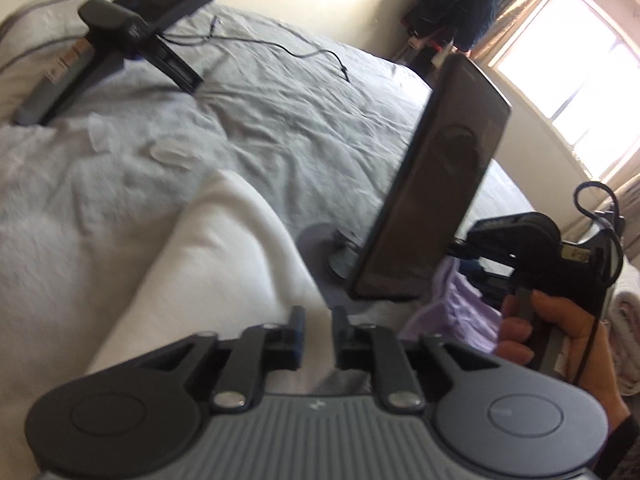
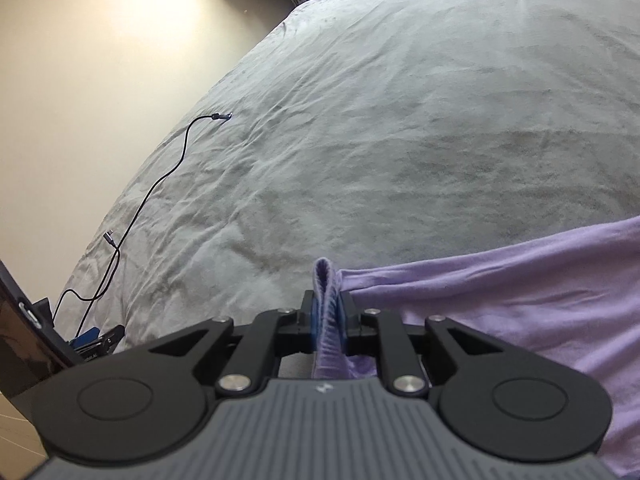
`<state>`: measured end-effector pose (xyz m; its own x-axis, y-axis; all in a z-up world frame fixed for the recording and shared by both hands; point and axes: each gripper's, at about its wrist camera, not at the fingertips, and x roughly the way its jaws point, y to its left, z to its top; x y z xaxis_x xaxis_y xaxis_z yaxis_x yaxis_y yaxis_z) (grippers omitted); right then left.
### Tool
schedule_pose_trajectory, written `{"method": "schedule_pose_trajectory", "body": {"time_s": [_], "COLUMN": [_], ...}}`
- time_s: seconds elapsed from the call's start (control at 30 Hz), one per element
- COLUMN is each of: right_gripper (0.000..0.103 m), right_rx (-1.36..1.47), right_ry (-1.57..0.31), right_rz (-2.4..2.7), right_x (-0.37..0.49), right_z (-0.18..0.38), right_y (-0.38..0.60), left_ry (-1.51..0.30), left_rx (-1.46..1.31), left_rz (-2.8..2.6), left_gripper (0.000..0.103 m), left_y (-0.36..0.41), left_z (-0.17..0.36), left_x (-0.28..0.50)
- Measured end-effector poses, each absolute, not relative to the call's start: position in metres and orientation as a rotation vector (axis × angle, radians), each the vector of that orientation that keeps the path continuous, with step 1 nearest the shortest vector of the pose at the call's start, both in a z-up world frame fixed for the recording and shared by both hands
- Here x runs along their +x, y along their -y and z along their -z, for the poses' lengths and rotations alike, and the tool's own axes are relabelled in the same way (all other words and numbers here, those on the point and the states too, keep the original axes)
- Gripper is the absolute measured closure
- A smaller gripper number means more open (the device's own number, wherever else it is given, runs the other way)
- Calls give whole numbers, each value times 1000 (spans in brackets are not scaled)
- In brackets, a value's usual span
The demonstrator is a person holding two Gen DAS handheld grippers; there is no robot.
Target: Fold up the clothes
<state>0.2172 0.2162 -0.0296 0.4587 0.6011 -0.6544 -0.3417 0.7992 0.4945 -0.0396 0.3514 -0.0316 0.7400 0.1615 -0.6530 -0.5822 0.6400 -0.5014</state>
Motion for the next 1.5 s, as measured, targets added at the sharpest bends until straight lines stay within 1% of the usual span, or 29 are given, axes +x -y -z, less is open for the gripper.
{"method": "schedule_pose_trajectory", "body": {"time_s": [0.03, 0.07, 0.17, 0.27, 0.47, 0.53, 0.57, 0.63, 0.67, 0.7, 0.73, 0.87, 1.07, 1.23, 1.27, 1.37, 1.43, 1.47, 1.5], "right_gripper": [77, 68, 67, 67, 67, 67, 67, 67, 67, 67, 67, 67, 67, 67, 67, 67, 73, 77, 84], "right_rx": [305, 294, 256, 226, 210, 203, 193, 173, 166, 161, 152, 76, -136, -299, -326, -381, -402, -415, -431], "right_ry": [-922, -908, -878, -872, -852, -846, -840, -834, -833, -831, -829, -813, -783, -751, -746, -707, -682, -668, -652], "right_rz": [-597, -603, -611, -623, -656, -660, -659, -658, -657, -657, -659, -681, -743, -746, -744, -735, -731, -729, -727], "right_x": [216, 215, 209, 201, 168, 152, 141, 120, 110, 99, 88, 43, -24, -53, -56, -62, -63, -64, -65], "right_z": [26, 22, 11, 5, -2, -3, -4, -3, -2, -1, 0, 5, 20, 37, 41, 49, 53, 56, 58], "right_y": [-214, -211, -196, -176, -123, -103, -94, -76, -67, -58, -51, -29, -22, -17, -16, -10, -10, -10, -12], "left_ry": [-612, -620, -678, -731, -722, -704, -698, -685, -678, -671, -665, -640, -624, -637, -644, -651, -653, -654, -654], "left_rx": [-777, -798, -875, -934, -1023, -1024, -1010, -966, -937, -908, -878, -805, -747, -664, -645, -644, -654, -659, -652], "left_rz": [-424, -392, -320, -280, -319, -351, -382, -417, -431, -445, -459, -502, -542, -539, -535, -515, -503, -500, -498], "left_gripper": [73, 71, 68, 68, 66, 70, 76, 83, 88, 92, 93, 94, 94, 94, 92, 88, 88, 88, 88], "left_y": [-344, -342, -336, -330, -326, -324, -322, -316, -314, -311, -309, -308, -310, -306, -305, -306, -308, -309, -309], "left_z": [30, 31, 39, 49, 61, 62, 63, 62, 61, 61, 60, 56, 54, 54, 53, 50, 51, 53, 53], "left_x": [-41, -40, -33, -25, -18, -18, -18, -17, -17, -17, -16, -21, -28, -25, -24, -25, -26, -25, -25]}}
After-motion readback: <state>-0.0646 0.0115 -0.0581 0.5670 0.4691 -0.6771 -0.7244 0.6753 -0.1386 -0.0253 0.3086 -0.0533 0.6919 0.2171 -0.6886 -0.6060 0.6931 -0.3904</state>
